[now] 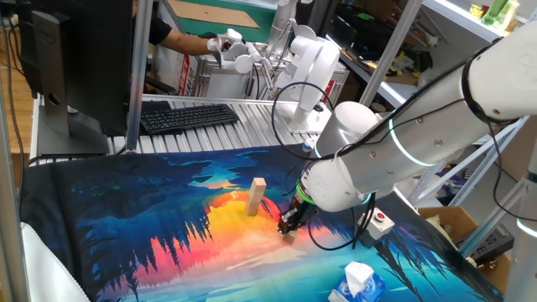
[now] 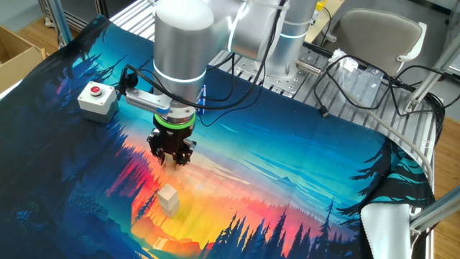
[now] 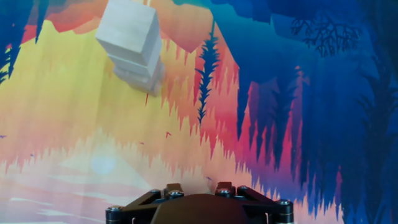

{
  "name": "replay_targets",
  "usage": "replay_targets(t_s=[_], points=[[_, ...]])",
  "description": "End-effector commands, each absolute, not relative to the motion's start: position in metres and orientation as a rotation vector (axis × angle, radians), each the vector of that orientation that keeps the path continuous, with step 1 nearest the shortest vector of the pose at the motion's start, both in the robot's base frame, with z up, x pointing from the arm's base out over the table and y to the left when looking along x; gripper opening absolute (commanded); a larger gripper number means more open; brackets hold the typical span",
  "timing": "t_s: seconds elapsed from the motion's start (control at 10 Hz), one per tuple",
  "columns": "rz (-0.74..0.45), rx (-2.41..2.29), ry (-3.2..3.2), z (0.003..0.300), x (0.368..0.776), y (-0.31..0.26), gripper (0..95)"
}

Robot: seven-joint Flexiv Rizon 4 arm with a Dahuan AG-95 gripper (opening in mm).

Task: Stack the blocks in a vertical line of five

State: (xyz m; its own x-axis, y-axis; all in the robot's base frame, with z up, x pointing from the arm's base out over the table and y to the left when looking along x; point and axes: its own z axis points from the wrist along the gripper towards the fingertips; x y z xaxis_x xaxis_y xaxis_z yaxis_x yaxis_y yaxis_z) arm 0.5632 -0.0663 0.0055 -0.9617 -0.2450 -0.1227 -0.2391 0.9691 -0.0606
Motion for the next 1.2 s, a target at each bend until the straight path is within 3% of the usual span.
replay_targets(t_s=[0.1,0.4,1.2], points=[[-0.071,-0.368,2.985,0.005,0.564,-0.066,0.0],[-0.073,-0.362,2.977,0.007,0.564,-0.067,0.0],[-0.068,-0.305,3.017,0.045,0.581,-0.077,0.0]])
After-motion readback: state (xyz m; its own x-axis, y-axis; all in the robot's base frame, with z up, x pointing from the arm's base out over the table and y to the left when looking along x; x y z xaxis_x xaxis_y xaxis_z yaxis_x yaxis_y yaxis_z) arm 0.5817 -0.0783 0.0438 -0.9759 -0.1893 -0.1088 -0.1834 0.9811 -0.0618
